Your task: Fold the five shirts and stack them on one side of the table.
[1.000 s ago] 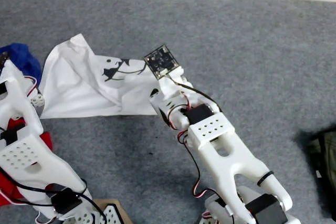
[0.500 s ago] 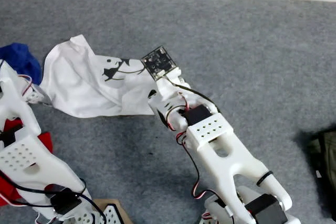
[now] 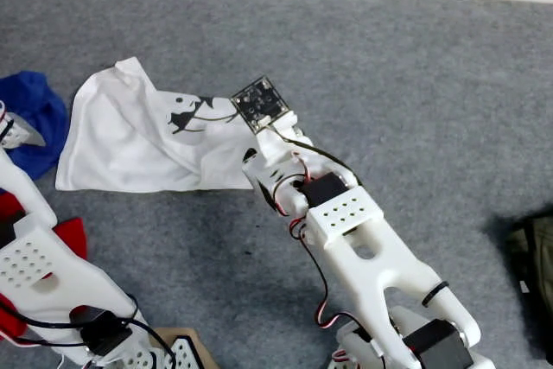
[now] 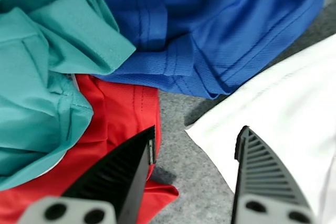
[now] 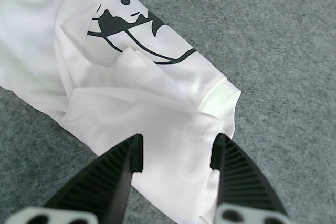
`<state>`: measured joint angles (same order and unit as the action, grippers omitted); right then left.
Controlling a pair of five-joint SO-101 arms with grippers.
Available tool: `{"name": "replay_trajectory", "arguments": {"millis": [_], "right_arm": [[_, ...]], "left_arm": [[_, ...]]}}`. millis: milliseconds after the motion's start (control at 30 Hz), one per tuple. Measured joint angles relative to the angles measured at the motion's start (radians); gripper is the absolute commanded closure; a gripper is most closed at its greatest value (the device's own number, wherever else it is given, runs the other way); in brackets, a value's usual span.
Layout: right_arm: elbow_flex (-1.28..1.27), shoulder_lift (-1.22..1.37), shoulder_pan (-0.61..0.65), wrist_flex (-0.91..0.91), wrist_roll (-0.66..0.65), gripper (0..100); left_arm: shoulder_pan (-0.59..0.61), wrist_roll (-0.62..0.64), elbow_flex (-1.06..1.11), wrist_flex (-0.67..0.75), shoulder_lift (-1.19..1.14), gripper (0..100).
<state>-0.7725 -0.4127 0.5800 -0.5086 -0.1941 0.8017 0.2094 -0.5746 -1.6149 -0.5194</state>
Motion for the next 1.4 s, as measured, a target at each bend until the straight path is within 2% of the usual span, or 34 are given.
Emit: {"name": "replay_trajectory", "arguments": {"millis": [167, 300, 400, 533, 600, 833, 1100, 1400], "right_arm": [[0.0, 0.0, 0.0, 0.0, 0.0, 77.8], [0.0, 0.0, 0.0, 0.0, 0.0, 77.8], [0.015, -0.012, -0.078, -0.025, 0.034, 77.8], [0.124, -0.077, -0.244, -0.176, 0.138, 77.8], [0.143, -0.1, -0.265, -0.244, 0.15, 77.8], [0.143, -0.107, -0.261, -0.276, 0.155, 77.8], [0.071, -0.11, -0.256, -0.209, 0.158, 77.8], [0.069, -0.11, -0.232, -0.198, 0.161, 77.8]], "left_arm": [[-0.144, 0.005, -0.02, 0.002, 0.0, 74], [-0.288, 0.025, -0.02, 0.072, 0.0, 74], [-0.344, 0.049, -0.02, 0.137, 0.0, 74], [-0.365, 0.057, -0.02, 0.196, 0.0, 74], [-0.382, 0.058, -0.02, 0.224, 0.0, 74], [-0.414, 0.058, -0.02, 0.388, -0.086, 74], [-0.417, 0.058, -0.02, 0.569, -0.219, 74], [-0.436, 0.058, -0.02, 0.706, -0.269, 74]]}}
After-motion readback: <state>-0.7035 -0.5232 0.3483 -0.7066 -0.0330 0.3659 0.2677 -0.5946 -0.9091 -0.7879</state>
